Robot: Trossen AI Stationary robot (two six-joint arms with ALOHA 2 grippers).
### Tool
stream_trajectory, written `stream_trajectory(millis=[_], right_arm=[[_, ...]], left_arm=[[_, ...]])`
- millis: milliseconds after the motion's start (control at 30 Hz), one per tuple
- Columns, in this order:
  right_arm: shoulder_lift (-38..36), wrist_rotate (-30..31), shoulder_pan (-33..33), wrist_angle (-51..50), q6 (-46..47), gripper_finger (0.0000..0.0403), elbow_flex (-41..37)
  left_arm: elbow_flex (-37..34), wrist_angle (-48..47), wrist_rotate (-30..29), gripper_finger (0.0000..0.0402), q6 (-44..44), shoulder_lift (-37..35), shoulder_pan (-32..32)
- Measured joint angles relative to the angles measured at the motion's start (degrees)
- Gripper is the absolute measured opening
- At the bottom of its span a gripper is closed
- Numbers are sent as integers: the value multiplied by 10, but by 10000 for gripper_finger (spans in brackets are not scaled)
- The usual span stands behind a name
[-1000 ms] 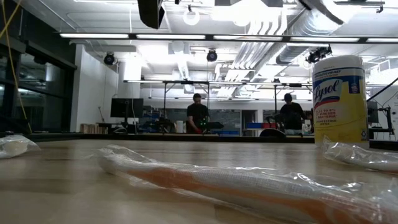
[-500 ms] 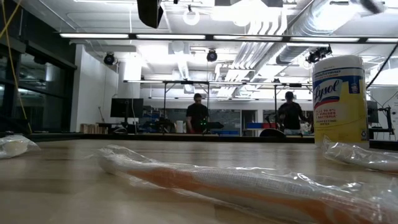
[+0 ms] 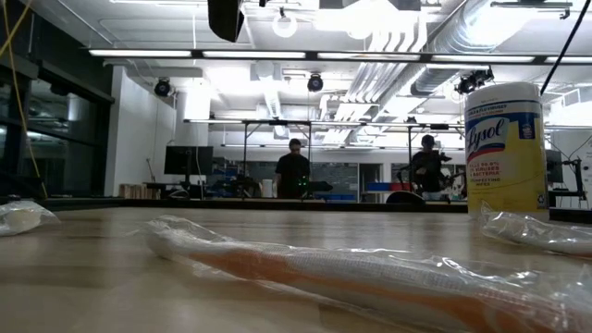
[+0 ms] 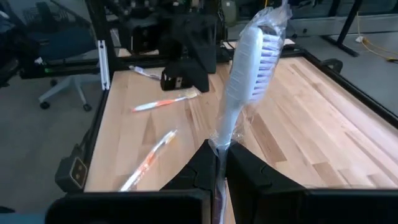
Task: Pick & Place toothbrushing station
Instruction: Put the purple toothbrush into the mesh organizer
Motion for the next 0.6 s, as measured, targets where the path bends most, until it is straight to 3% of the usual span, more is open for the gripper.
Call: stream_trajectory(millis=[333,600], right_arm=[[21,44,50,-120,147,13,0],[46,53,71,-155,205,13,0]], left_arm=[[0,8,0,131,-21,0,0],[0,11,0,131,-24,0,0]])
